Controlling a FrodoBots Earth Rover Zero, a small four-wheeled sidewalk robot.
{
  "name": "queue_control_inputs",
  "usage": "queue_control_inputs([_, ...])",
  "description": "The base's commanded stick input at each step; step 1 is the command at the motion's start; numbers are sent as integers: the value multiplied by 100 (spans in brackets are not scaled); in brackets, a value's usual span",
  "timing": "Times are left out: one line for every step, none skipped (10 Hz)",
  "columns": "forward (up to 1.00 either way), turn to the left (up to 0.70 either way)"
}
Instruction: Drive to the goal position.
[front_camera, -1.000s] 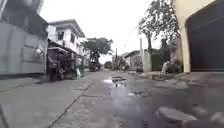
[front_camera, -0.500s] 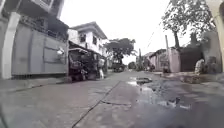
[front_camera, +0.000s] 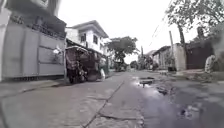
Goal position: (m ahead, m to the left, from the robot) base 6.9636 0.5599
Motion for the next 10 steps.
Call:
queue_control_inputs([100,0])
queue_control_inputs([100,0])
queue_control_inputs([100,-12])
queue_control_inputs([100,-39])
queue_control_inputs([100,-28])
queue_control_inputs([100,0])
queue_control_inputs([100,0])
queue_control_inputs([100,0])
queue_control_inputs([100,0])
queue_control_inputs([100,0])
